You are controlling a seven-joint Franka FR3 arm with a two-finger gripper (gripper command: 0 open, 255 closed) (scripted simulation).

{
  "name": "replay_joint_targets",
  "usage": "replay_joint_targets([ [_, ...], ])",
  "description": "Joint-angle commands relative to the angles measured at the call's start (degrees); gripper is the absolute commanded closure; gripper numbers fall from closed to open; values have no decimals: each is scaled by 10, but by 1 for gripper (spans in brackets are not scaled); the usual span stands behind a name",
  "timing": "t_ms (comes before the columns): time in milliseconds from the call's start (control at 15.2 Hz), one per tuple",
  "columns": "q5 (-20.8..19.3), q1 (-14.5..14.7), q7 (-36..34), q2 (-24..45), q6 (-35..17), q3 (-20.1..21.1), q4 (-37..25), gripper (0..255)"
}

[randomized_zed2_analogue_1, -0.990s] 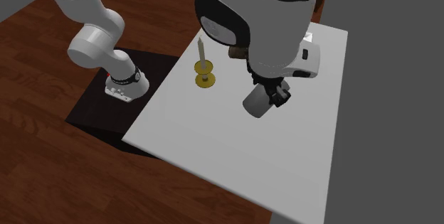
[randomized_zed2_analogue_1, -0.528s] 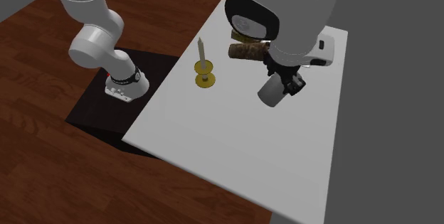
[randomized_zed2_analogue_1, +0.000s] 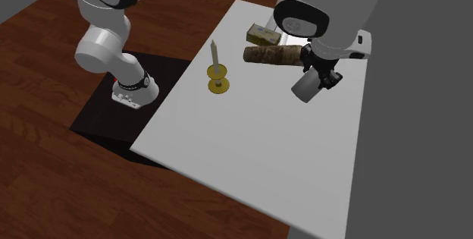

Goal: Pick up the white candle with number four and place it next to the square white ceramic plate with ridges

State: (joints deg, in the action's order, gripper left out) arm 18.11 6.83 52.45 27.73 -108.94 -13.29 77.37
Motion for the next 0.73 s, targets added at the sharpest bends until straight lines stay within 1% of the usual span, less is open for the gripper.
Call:
replay_joint_targets([
  [0, 2, 8, -18, 30, 1, 6, -36, 255],
  [198, 4, 18, -45, 86, 10, 15, -105, 255],
  [396, 5, 25, -75, 154, 29, 23, -199, 255],
  [462, 4, 26, -85, 182, 40, 26, -239, 255],
  [528, 4, 26, -106, 240, 69, 31, -330, 255],
  [660, 5, 28, -102, 235, 50, 31, -306, 255],
])
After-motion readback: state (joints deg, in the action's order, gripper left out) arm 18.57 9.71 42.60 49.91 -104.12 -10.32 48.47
